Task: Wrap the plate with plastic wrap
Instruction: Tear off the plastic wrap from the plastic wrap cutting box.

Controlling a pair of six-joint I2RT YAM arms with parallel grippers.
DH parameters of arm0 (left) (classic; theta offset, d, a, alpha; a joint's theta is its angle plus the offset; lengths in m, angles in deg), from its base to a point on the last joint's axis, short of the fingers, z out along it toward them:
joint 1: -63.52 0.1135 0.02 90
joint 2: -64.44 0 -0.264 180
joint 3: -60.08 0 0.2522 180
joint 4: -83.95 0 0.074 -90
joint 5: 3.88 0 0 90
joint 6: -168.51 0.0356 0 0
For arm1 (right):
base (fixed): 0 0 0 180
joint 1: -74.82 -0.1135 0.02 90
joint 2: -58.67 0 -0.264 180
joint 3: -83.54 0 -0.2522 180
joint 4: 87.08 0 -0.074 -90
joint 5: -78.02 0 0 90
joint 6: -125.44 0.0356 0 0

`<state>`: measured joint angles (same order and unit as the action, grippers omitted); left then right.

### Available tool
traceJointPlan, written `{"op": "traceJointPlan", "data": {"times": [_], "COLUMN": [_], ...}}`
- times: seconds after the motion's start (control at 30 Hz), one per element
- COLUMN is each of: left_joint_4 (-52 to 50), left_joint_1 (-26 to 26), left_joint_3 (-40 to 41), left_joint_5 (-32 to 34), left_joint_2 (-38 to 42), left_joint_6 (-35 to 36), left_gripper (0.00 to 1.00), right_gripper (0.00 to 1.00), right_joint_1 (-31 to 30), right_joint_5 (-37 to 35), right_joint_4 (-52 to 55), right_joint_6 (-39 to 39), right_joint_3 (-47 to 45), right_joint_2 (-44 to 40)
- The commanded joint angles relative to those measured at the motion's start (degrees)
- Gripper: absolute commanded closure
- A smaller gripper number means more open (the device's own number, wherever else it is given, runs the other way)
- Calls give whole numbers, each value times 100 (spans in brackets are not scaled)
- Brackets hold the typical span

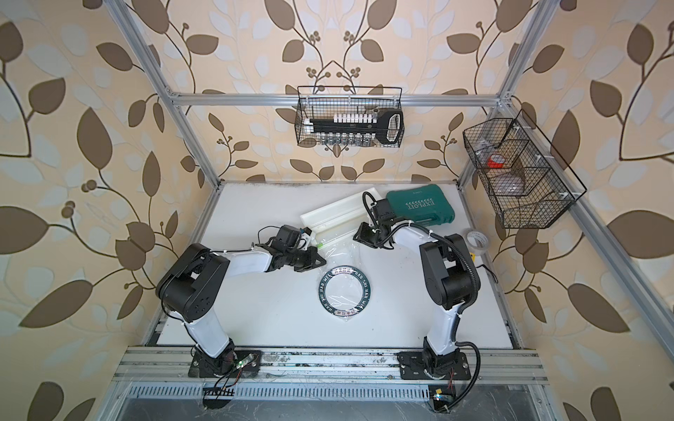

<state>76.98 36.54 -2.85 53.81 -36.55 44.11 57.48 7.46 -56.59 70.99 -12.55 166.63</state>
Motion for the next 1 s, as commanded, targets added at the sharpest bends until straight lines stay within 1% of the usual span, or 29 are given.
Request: {"op": "traceJointPlan", "data": {"times": [0.0,0.07,0.17,0.2,0.33,0.43,0.47,0.57,0.6,0.7,0.83,0.9,0.97], "left_joint_4": [-866,-1005,-1156,-1185,-1154,-1233,-1311,-1602,-1738,-2048,-2312,-2371,-2406], "left_joint_1": [-45,-19,39,52,53,61,74,164,205,352,693,877,946], "left_joint_3": [-74,-223,-398,-416,-319,-262,-268,-308,-342,-438,-708,-935,-1176], "left_joint_5": [265,343,324,293,157,105,90,19,-9,-98,-110,-96,-98], "left_joint_2": [-204,-185,-124,-112,-47,78,153,410,497,725,842,799,691], "left_joint_6": [125,238,382,408,405,430,459,575,642,762,846,847,857], "left_gripper": [100,100,100,100,99,91,86,66,61,54,51,49,47], "right_gripper": [61,61,56,54,49,46,45,44,43,41,37,35,35], "right_joint_1": [-5,-75,-170,-200,-391,-650,-742,-921,-986,-1192,-1353,-1433,-1523], "right_joint_5": [-143,-124,173,283,329,160,26,-73,-74,-198,-187,-193,-228], "right_joint_4": [-199,-234,-349,-355,-178,-29,-13,-135,-179,-281,-459,-526,-548], "right_joint_6": [110,76,4,-30,-198,-424,-524,-779,-848,-1094,-1245,-1314,-1396], "right_joint_3": [15,-29,-122,-124,-31,97,103,39,19,8,-57,-72,-63], "right_joint_2": [113,29,-172,-232,-410,-384,-382,-417,-439,-527,-574,-555,-540]}}
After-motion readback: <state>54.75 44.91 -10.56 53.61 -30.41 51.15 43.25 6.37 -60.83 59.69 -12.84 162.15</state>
